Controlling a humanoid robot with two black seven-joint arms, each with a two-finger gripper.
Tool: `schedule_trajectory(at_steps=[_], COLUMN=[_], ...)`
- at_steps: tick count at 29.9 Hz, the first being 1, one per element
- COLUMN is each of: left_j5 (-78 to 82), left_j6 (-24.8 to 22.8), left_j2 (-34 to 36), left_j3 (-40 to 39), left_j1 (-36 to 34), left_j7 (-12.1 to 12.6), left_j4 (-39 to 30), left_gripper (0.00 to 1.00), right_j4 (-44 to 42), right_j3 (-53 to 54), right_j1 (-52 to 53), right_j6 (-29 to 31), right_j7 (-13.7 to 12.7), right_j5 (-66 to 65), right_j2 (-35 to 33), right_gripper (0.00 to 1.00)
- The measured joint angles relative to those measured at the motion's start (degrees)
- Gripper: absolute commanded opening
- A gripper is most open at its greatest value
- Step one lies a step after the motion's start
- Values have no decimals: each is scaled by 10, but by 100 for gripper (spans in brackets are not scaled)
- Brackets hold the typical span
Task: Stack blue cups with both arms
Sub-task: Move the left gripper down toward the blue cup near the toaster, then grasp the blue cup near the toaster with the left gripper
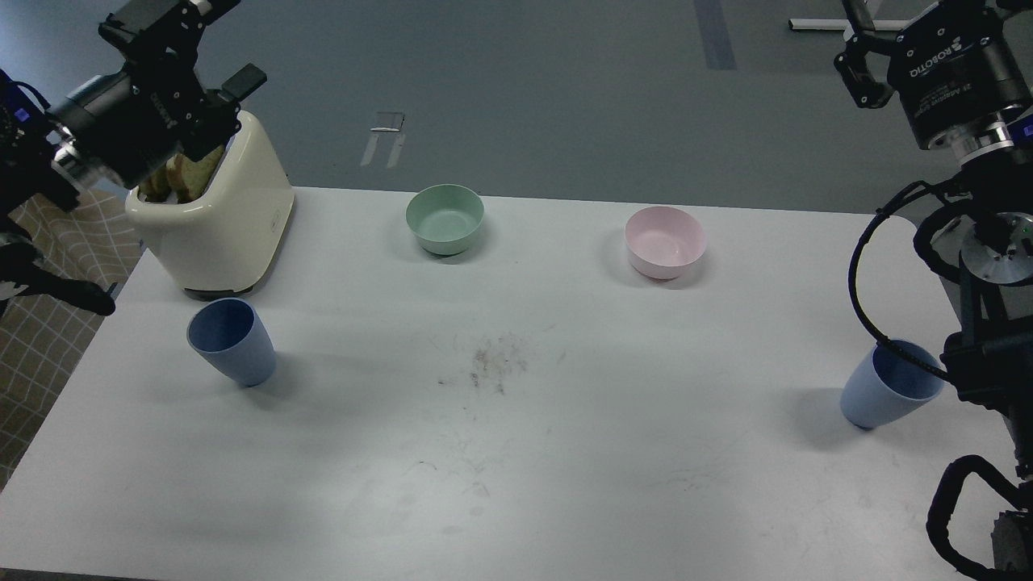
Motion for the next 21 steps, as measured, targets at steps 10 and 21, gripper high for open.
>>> schedule_trajectory(at_steps=[10,21], left_j5=[164,379], left_j6=[0,0], left_j2=[180,226], left_j3=[-3,12], left_j1=[107,184], left_j7=[-25,-31], left_j4=[-46,-123], left_gripper=[90,84], right_j4=[1,0], right_j3=[25,31], right_j1=[-28,-33], right_j6=[22,23], right_j7=[4,4], right_j5=[1,18], right_j2=[-1,-1], right_gripper=[100,100])
